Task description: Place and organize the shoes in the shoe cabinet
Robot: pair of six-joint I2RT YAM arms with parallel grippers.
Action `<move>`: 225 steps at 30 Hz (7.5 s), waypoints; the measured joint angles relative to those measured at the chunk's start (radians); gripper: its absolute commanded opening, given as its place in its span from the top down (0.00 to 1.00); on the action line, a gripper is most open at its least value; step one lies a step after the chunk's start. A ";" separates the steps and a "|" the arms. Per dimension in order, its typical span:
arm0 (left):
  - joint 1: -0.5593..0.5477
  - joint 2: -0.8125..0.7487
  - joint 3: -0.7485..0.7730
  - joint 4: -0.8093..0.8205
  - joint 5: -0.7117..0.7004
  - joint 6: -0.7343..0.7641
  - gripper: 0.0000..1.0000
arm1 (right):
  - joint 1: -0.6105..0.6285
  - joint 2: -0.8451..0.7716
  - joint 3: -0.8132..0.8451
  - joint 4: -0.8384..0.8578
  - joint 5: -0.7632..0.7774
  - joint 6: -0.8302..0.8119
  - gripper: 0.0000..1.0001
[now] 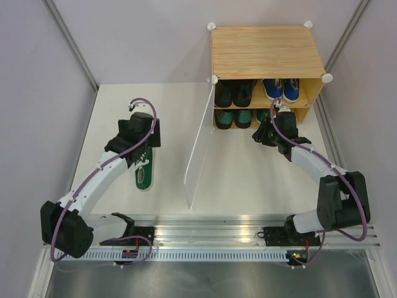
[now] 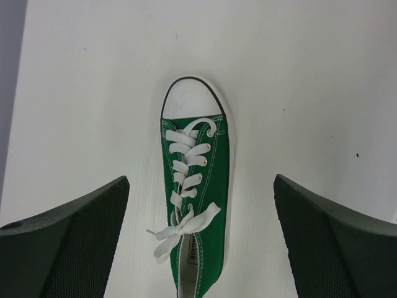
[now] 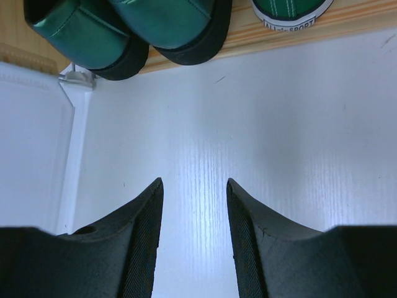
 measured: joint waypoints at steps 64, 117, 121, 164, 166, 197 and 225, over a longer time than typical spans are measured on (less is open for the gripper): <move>-0.239 0.141 0.948 -0.240 0.279 -0.136 0.98 | 0.000 -0.724 -0.023 -0.153 0.172 0.079 0.46; -0.631 0.952 1.111 -0.158 0.416 -0.291 0.17 | -0.002 -0.959 -0.057 -0.369 0.608 0.253 0.07; -0.632 0.711 1.070 -0.129 0.400 -0.225 0.00 | -0.002 -0.867 -0.101 -0.366 0.555 0.280 0.07; -0.631 -0.468 -0.043 0.224 -0.435 0.140 0.00 | 0.269 -0.234 -0.230 -0.249 0.439 0.151 0.99; -0.631 -0.470 -0.051 0.232 -0.433 0.149 0.00 | 0.261 -0.238 -0.219 -0.272 0.457 0.125 0.99; -0.624 -0.412 -0.067 0.243 -0.359 0.172 0.00 | -0.035 -0.006 -0.012 -0.129 0.403 -0.210 0.99; -0.620 -0.406 -0.074 0.237 -0.325 0.171 0.00 | -0.122 0.269 0.223 -0.016 0.402 -0.429 0.99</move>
